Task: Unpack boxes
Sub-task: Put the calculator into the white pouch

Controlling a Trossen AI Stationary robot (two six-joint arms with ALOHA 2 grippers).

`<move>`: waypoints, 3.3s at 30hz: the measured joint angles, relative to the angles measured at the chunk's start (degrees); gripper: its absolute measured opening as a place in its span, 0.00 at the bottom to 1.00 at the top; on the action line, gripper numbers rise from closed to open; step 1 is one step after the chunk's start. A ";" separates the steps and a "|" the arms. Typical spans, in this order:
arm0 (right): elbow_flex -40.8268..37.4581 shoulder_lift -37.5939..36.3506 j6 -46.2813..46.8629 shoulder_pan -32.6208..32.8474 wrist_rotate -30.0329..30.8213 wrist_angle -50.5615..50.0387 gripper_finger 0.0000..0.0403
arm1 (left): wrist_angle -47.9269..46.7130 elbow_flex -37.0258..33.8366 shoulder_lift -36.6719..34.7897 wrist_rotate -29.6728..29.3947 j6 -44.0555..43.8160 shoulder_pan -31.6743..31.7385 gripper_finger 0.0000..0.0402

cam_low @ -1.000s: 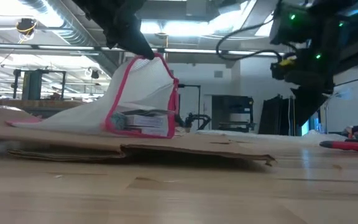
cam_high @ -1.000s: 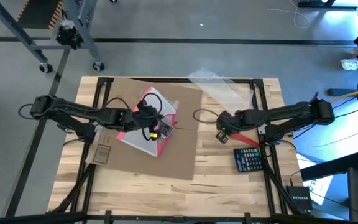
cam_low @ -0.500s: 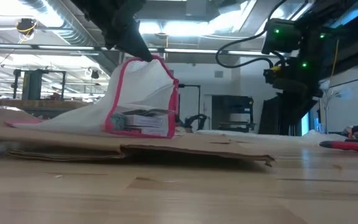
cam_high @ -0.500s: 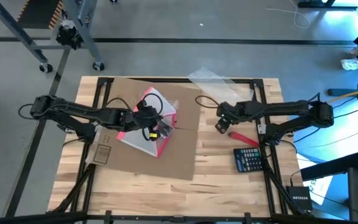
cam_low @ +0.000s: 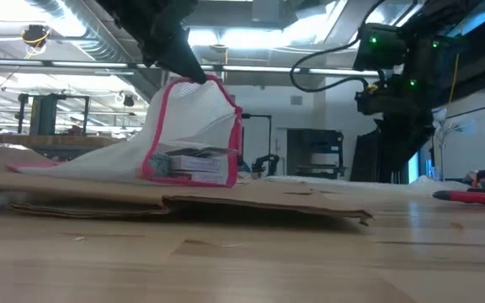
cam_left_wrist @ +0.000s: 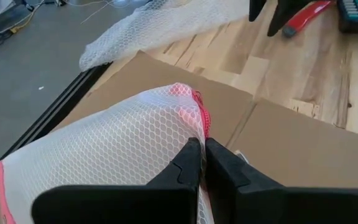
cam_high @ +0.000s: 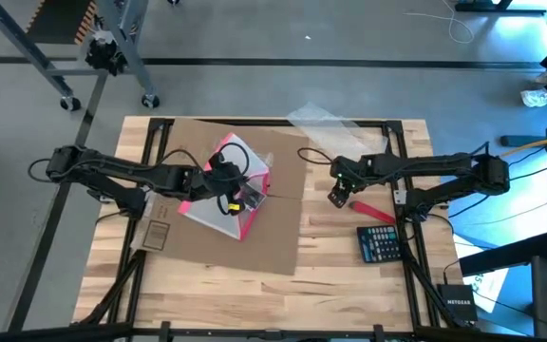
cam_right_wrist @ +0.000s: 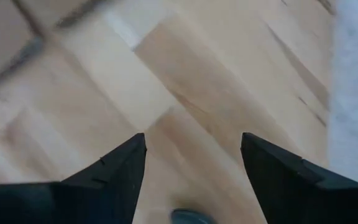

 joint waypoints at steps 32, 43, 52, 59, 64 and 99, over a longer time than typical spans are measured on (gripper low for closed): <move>26.16 16.91 57.99 45.08 5.54 -39.59 0.63 | -0.01 0.00 0.01 -0.02 4.59 0.33 0.02; 24.41 23.10 66.29 45.24 -1.94 -35.88 0.63 | -0.05 0.00 0.00 0.04 4.74 0.29 0.02; 22.50 27.27 73.82 47.72 -1.22 -35.27 0.62 | -0.03 0.00 0.01 0.04 4.74 0.31 0.02; 20.37 31.23 74.88 48.25 -0.93 -31.53 0.44 | -0.02 0.00 0.02 0.07 4.74 0.31 0.02; 20.66 32.89 72.68 48.12 -0.74 -32.98 0.21 | -0.03 0.00 0.00 0.07 4.61 0.31 0.02; 35.78 33.56 -56.13 34.46 28.35 24.14 0.05 | 0.00 0.00 0.02 5.49 5.60 0.15 0.02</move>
